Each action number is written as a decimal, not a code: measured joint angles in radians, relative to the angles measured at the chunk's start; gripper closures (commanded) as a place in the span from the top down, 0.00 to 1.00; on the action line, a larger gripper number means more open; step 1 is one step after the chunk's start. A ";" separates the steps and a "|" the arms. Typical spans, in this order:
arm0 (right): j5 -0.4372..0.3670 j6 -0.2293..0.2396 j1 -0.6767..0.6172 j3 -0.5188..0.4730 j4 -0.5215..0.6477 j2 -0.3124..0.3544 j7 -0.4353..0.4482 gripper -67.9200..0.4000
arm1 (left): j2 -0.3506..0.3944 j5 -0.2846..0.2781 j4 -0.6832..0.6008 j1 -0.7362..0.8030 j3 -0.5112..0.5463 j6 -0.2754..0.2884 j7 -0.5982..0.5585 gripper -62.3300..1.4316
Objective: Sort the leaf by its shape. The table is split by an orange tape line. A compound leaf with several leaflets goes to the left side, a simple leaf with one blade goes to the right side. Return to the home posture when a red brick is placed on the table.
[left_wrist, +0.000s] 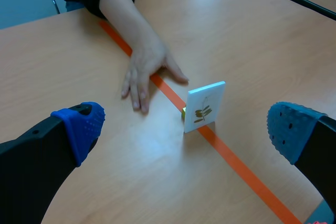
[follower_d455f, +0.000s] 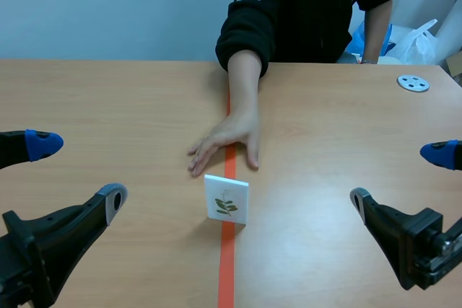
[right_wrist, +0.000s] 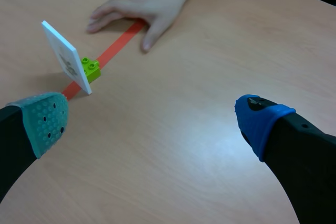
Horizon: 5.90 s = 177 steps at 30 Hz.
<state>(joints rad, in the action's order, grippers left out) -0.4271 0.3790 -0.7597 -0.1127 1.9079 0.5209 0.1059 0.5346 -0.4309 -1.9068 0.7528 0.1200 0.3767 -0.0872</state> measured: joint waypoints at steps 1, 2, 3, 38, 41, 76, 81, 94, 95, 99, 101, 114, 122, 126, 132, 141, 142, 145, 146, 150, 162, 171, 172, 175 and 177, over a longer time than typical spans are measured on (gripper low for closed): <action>0.000 0.012 0.003 0.000 -0.001 0.000 -0.003 1.00 | 0.000 0.000 0.000 0.000 0.000 0.000 0.000 1.00; 0.000 0.025 0.012 0.001 -0.006 0.000 -0.005 1.00 | 0.000 0.000 0.000 0.000 0.000 0.000 0.000 1.00; 0.000 0.023 0.024 0.006 -0.015 0.000 -0.006 1.00 | 0.000 0.000 0.000 0.000 0.000 0.000 0.000 1.00; 0.313 0.074 0.734 0.683 -0.777 -0.225 0.227 1.00 | 0.000 0.000 0.000 0.000 0.000 0.000 0.000 1.00; 0.335 0.045 0.763 0.718 -0.821 -0.254 0.235 1.00 | 0.000 0.000 0.000 0.000 0.000 0.000 0.000 1.00; 0.385 0.018 0.721 0.623 -0.703 -0.203 0.305 0.03 | 0.000 0.000 0.000 0.000 0.000 0.000 0.000 1.00; 0.301 0.055 0.647 0.461 -0.562 -0.159 0.281 0.03 | 0.000 0.000 0.000 0.000 0.000 0.000 0.000 1.00; 0.063 0.159 0.543 0.006 -0.451 -0.143 0.050 0.03 | 0.000 0.000 0.000 0.000 0.000 0.000 0.000 1.00; 0.045 0.154 0.543 -0.003 -0.456 -0.143 0.050 0.03 | 0.000 0.000 0.000 0.000 0.000 0.000 0.000 1.00; -0.035 0.093 0.556 -0.011 -0.519 -0.144 0.053 0.03 | 0.000 0.000 0.000 0.000 0.000 0.000 0.000 1.00; -0.035 0.062 0.583 -0.010 -0.585 -0.144 0.052 0.03 | 0.000 0.000 0.000 0.000 0.000 0.000 0.000 1.00; 0.011 -0.022 0.837 -0.010 -0.990 -0.144 0.082 0.03 | 0.000 0.000 0.000 0.000 0.000 0.000 0.007 1.00; 0.132 -0.061 0.946 -0.010 -1.225 -0.143 0.182 0.03 | 0.000 0.000 0.000 0.000 0.000 0.000 0.008 1.00; 0.143 -0.068 0.942 -0.004 -1.254 -0.137 0.200 0.03 | 0.000 0.000 0.000 0.000 0.000 0.000 0.011 1.00; 0.134 -0.077 0.927 0.020 -1.250 -0.116 0.222 0.15 | 0.000 0.000 0.000 0.000 0.000 0.000 0.011 1.00; 0.132 -0.077 0.897 0.020 -1.249 -0.116 0.259 0.62 | 0.000 0.000 0.000 0.000 0.000 0.000 0.011 1.00; 0.132 -0.077 0.894 0.020 -1.249 -0.116 0.275 0.67 | 0.000 0.000 0.000 0.000 0.000 0.000 0.011 1.00; 0.131 -0.077 0.894 0.019 -1.244 -0.116 0.286 0.81 | 0.000 0.000 0.000 0.000 0.000 0.000 0.011 1.00; 0.130 -0.078 0.891 0.019 -1.234 -0.116 0.286 0.85 | 0.000 0.000 0.000 0.000 0.000 0.000 0.011 1.00; 0.109 -0.079 0.838 -0.001 -1.125 -0.107 0.286 0.95 | 0.000 0.000 0.000 0.000 0.000 0.000 0.011 1.00; 0.017 -0.035 0.427 -0.134 -0.513 -0.072 0.088 1.00 | 0.000 0.000 0.000 0.000 0.000 0.000 0.011 1.00; -0.008 0.024 0.158 -0.195 -0.125 -0.069 0.029 1.00 | 0.000 0.000 0.000 0.000 0.000 0.000 0.011 1.00; -0.008 0.030 0.140 -0.195 -0.089 -0.069 0.007 1.00 | 0.000 0.000 0.000 0.000 0.000 0.000 0.011 1.00; -0.008 0.060 0.103 -0.195 0.010 -0.076 -0.048 1.00 | 0.000 0.000 0.000 0.000 0.000 0.000 0.011 1.00; -0.008 0.072 0.093 -0.192 0.068 -0.085 -0.075 1.00 | 0.000 0.000 0.000 0.000 0.000 0.000 0.011 1.00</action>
<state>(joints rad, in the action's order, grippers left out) -0.4351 0.4507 -0.6662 -0.3046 1.9759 0.4355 0.0307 0.5346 -0.4309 -1.9068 0.7528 0.1200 0.3771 -0.0757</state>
